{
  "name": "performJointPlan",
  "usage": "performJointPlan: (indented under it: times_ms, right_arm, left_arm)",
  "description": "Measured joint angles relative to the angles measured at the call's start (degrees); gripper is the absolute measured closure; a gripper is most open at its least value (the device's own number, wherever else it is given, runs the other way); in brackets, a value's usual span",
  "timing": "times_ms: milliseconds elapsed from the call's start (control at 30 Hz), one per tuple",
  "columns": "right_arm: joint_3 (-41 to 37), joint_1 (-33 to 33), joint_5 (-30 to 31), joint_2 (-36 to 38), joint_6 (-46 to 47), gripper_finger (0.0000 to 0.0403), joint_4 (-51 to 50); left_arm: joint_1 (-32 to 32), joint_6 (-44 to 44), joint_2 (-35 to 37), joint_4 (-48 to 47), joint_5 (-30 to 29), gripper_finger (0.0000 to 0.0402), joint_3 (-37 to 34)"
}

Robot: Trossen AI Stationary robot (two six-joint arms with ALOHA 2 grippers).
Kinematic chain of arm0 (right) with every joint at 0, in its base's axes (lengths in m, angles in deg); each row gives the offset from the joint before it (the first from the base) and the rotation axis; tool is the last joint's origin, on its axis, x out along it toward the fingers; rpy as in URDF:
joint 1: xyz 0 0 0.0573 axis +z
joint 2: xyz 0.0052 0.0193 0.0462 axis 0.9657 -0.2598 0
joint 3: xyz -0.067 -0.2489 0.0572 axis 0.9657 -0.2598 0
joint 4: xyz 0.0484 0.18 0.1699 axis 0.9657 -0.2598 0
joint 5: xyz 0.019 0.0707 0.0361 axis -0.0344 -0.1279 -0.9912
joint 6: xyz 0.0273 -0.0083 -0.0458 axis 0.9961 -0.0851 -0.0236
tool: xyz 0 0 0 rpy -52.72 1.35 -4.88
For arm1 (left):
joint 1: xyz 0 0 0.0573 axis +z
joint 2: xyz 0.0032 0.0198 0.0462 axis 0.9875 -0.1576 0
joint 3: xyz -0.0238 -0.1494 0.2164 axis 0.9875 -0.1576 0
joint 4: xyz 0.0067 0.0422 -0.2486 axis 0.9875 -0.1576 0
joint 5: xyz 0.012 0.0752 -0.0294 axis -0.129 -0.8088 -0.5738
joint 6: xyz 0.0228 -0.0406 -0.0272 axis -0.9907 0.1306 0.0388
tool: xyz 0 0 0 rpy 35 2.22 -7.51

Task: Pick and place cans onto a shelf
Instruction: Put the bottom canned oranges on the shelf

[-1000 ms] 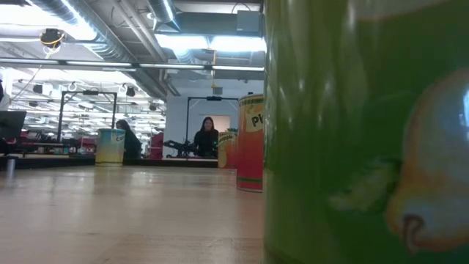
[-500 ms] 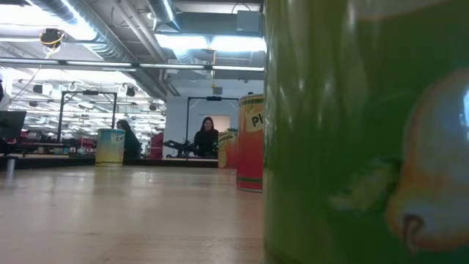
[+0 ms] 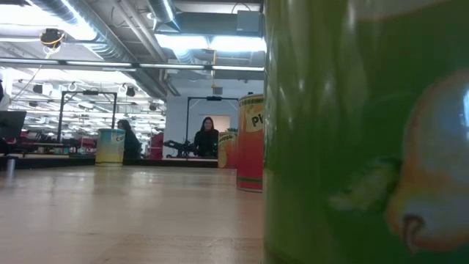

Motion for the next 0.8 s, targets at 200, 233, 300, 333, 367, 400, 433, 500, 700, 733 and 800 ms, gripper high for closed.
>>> performJointPlan:
  times_ms: [200, 233, 300, 333, 367, 400, 433, 500, 700, 733, 800]
  right_arm:
    - [0.0, 0.0, 0.0, 0.0, 0.1, 0.0372, 0.0]
    - [0.0, 0.0, 0.0, 0.0, 0.2, 0.0370, 0.0]
    - [0.0, 0.0, 0.0, 0.0, 0.3, 0.0367, 0.0]
    - [0.0, 0.0, 0.0, 0.0, 0.3, 0.0366, 0.0]
    - [0.0, 0.0, 0.1, 0.0, 0.3, 0.0366, 0.0]
    - [0.0, 0.0, 0.1, 0.0, 0.3, 0.0365, 0.1]
    - [0.0, 0.0, 0.2, 0.0, 0.2, 0.0365, 0.0]
    - [0.7, 0.0, 1.0, 0.0, 0.0, 0.0364, 0.0]
    - [6.6, 0.0, 3.0, 0.0, -1.5, 0.0365, 0.1]
    - [8.0, 0.0, 2.8, 0.0, -1.5, 0.0369, 0.1]
    - [10.8, 0.5, 0.6, 0.0, -1.5, 0.0387, -0.6]
  left_arm:
    - [0.0, 0.0, 0.0, 0.0, 0.0, 0.0401, 0.0]
    - [0.0, 0.0, 0.0, 0.0, 0.0, 0.0401, 0.0]
    - [0.0, 0.0, 0.0, 0.0, 0.0, 0.0401, 0.0]
    - [0.0, 0.0, 0.0, 0.0, 0.0, 0.0401, 0.0]
    - [0.0, 0.0, 0.0, 0.0, 0.0, 0.0401, 0.0]
    - [0.0, 0.0, 0.0, 0.0, 0.0, 0.0401, 0.0]
    - [0.0, 0.0, 0.0, 0.0, 0.0, 0.0401, 0.0]
    - [0.0, 0.0, 0.0, 0.0, 0.0, 0.0401, 0.0]
    - [0.0, 0.0, 0.0, 0.0, 0.0, 0.0401, 0.0]
    - [0.0, 0.0, 0.0, 0.0, 0.0, 0.0401, 0.0]
    - [0.0, 0.0, 0.0, -0.1, 0.0, 0.0401, 0.0]
